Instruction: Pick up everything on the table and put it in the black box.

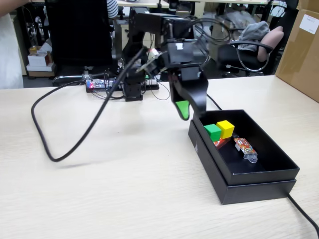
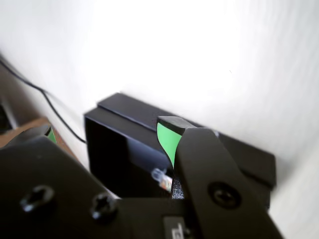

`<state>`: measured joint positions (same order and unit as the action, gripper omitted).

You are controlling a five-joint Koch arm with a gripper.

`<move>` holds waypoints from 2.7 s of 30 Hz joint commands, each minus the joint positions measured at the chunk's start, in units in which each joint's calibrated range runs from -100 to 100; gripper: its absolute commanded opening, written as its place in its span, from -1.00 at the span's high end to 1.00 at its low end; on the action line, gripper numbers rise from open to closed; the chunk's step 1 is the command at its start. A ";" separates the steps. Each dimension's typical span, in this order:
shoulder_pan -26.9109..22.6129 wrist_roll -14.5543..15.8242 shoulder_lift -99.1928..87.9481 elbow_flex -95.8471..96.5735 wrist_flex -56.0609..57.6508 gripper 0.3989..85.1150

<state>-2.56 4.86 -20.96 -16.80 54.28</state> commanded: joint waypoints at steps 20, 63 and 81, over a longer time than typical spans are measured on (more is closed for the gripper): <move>3.27 -4.84 -36.12 72.29 -48.70 -0.06; 1.95 -5.32 -45.30 101.84 -70.56 -0.15; 2.34 -5.37 -45.19 102.66 -71.77 -0.15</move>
<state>-0.22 -0.27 -66.31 85.66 -17.93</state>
